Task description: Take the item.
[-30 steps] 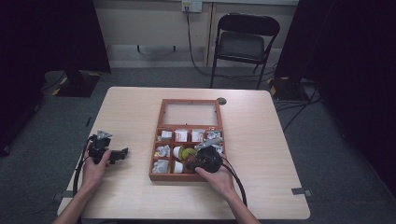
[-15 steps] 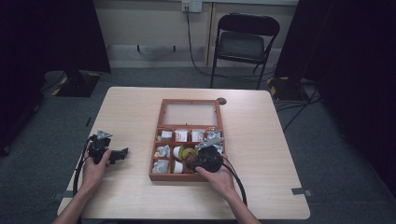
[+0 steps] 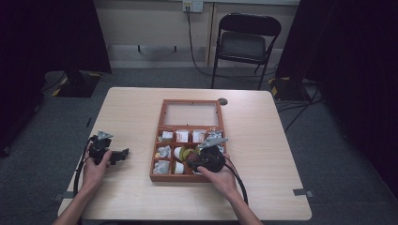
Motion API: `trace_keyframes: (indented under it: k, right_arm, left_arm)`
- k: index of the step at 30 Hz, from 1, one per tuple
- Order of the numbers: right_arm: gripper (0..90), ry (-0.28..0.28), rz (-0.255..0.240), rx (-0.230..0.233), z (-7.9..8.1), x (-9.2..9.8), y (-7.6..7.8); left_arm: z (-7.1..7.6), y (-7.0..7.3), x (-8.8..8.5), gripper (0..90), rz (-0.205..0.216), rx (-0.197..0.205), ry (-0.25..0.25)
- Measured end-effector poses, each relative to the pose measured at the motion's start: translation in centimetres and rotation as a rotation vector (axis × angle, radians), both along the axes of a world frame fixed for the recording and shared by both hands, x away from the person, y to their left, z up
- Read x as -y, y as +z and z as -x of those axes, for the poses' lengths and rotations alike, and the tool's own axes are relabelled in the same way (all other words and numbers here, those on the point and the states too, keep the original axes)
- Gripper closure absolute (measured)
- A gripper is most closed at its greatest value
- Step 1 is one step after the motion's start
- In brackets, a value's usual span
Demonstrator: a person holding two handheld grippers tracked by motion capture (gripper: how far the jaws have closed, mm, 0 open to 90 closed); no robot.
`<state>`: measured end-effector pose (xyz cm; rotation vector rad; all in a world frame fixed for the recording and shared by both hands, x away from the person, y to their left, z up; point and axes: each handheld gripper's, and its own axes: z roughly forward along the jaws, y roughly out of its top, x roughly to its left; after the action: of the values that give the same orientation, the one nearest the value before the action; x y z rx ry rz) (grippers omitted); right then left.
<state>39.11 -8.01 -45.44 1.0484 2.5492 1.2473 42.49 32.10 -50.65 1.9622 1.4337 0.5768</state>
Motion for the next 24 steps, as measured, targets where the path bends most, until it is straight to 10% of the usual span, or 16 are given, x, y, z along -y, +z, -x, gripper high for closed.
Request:
trace_keyframes:
  k: [24]
  right_arm:
    - [54.6,0.0,-0.019,0.032,0.21,0.24,0.86]
  left_arm:
    - [0.0,0.0,0.0,0.0,0.0,0.0,0.0]
